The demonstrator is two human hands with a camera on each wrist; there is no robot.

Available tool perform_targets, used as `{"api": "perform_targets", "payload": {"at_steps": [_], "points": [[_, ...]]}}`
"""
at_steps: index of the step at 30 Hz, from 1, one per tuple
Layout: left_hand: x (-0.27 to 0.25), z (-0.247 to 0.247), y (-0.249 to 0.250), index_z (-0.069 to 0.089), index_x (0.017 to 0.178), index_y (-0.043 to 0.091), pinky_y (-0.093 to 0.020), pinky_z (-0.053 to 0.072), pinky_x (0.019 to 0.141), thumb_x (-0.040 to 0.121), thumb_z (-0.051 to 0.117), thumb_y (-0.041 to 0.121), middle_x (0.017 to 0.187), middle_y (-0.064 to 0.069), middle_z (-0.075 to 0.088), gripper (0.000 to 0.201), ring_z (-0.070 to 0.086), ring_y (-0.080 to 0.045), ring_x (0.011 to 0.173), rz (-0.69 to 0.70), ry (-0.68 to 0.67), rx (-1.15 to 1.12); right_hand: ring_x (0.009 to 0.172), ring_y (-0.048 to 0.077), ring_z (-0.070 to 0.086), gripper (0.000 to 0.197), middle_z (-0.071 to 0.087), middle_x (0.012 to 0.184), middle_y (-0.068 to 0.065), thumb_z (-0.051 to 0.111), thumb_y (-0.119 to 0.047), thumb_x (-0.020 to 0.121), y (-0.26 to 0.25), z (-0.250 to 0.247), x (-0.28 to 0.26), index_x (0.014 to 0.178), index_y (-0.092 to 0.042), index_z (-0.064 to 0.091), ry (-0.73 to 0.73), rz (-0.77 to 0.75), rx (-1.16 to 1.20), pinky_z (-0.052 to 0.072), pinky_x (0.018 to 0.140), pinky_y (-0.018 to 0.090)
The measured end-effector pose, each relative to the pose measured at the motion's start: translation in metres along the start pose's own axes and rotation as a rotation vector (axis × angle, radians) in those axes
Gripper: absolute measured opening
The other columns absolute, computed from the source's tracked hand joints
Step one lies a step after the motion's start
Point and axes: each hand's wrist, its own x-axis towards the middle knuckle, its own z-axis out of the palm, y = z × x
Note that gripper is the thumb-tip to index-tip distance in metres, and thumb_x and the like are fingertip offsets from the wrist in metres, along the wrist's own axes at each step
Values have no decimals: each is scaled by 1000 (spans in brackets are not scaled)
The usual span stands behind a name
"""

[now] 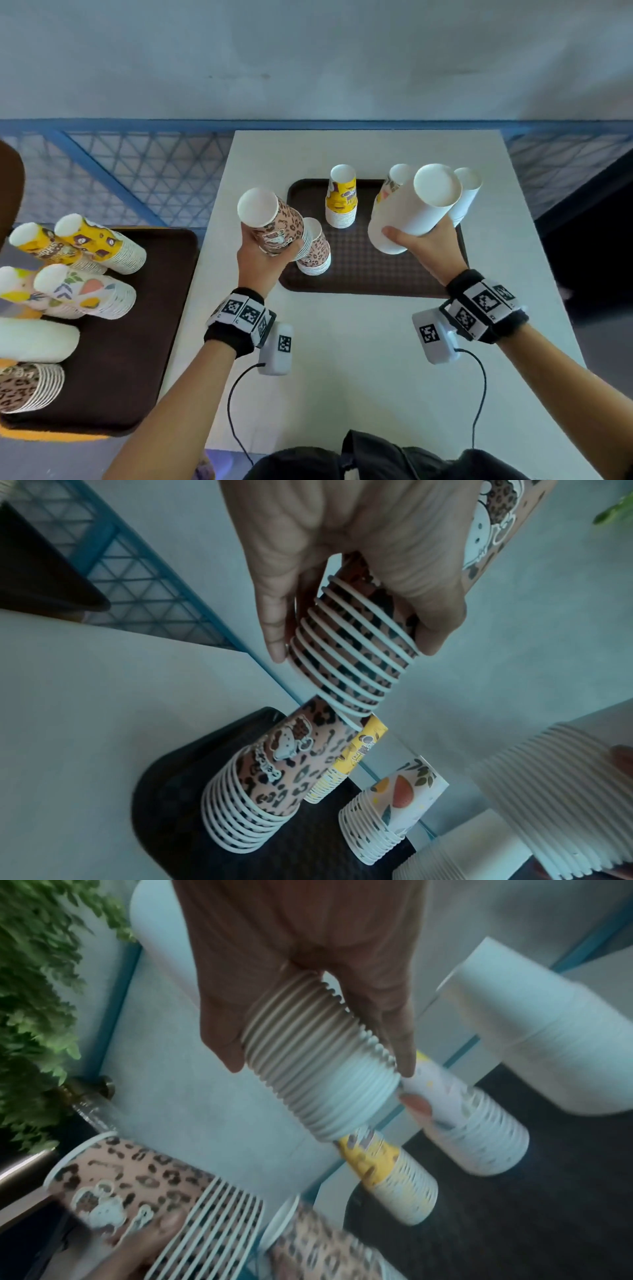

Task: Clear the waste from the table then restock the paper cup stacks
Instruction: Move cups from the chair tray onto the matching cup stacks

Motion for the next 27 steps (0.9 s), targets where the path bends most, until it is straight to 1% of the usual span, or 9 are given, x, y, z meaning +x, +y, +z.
{"api": "perform_targets", "payload": {"at_steps": [1, 3, 5, 8, 11, 15, 19, 22, 27], "points": [[3, 7, 3, 37, 131, 11, -6, 34, 84, 64, 82, 21, 125, -5, 59, 80, 55, -15, 109, -8, -1, 7, 100, 11, 60, 71, 63, 110, -3, 83, -27, 58, -1, -13, 8, 120, -13, 52, 30, -4, 11, 49, 89, 30], [6, 19, 5, 37, 131, 13, -13, 36, 89, 63, 82, 24, 126, -6, 59, 82, 56, -19, 112, -16, -7, 11, 103, 12, 62, 77, 65, 113, -1, 82, -40, 54, -4, -37, 26, 120, -14, 53, 95, -10, 13, 52, 90, 33], [6, 30, 6, 36, 130, 13, -17, 36, 91, 66, 81, 20, 126, -7, 59, 79, 56, -19, 112, -29, -9, 15, 104, 14, 64, 78, 66, 115, 1, 80, -46, 54, -8, -59, 41, 120, -15, 55, 140, -22, 18, 53, 89, 33], [5, 42, 3, 36, 130, 12, -14, 35, 88, 68, 79, 17, 126, -8, 59, 75, 56, -23, 114, -47, 2, 41, 97, 8, 63, 64, 64, 112, -1, 81, -27, 66, -13, -85, 63, 121, -11, 52, 215, -59, 48, 52, 84, 25], [5, 51, 0, 36, 130, 11, -7, 32, 83, 69, 78, 15, 126, -10, 59, 74, 55, -26, 115, -63, 8, 46, 92, -3, 59, 68, 60, 108, -7, 81, -24, 67, -8, -98, 85, 124, -12, 46, 284, -78, 44, 50, 84, 22], [7, 60, -7, 36, 129, 11, -19, 35, 91, 68, 79, 16, 126, -11, 59, 75, 56, -27, 116, -88, 8, 52, 99, 10, 58, 77, 58, 114, -6, 81, -30, 66, 5, -101, 105, 130, -15, 41, 303, -25, 33, 48, 90, 29], [10, 67, -13, 35, 128, 10, -23, 36, 92, 68, 79, 15, 125, -12, 59, 75, 56, -28, 115, -111, 3, 58, 107, 18, 58, 76, 59, 122, 3, 79, -34, 67, 17, -100, 116, 130, -15, 41, 272, 28, -7, 48, 91, 33], [11, 69, -17, 34, 128, 9, -24, 36, 92, 68, 79, 16, 126, -13, 58, 75, 55, -30, 116, -122, 3, 76, 108, 23, 59, 80, 61, 120, 4, 81, -39, 61, 25, -96, 121, 127, -16, 43, 302, 56, -18, 51, 93, 43], [11, 71, -25, 33, 129, 9, -31, 39, 97, 67, 80, 19, 128, -12, 57, 78, 54, -32, 118, -160, -33, 93, 116, 28, 54, 93, 54, 127, 9, 82, -35, 62, 44, -87, 119, 136, -15, 28, 250, 166, -21, 46, 100, 47]]}}
